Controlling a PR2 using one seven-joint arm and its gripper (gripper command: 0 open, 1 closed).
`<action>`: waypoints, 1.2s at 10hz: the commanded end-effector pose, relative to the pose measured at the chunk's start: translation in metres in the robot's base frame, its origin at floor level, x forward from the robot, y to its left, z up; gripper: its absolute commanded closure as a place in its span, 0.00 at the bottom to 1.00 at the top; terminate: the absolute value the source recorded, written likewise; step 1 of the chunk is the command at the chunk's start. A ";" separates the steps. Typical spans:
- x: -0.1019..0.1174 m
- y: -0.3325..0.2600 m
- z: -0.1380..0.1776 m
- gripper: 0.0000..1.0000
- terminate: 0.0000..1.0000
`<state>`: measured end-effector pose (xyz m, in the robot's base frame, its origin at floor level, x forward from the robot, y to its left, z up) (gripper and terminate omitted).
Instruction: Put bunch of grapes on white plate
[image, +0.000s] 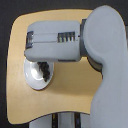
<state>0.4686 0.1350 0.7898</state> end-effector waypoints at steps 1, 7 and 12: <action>0.043 -0.017 0.068 0.00 0.00; 0.057 -0.077 0.130 0.00 0.00; 0.058 -0.188 0.129 0.00 0.00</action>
<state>0.5221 0.0399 0.9151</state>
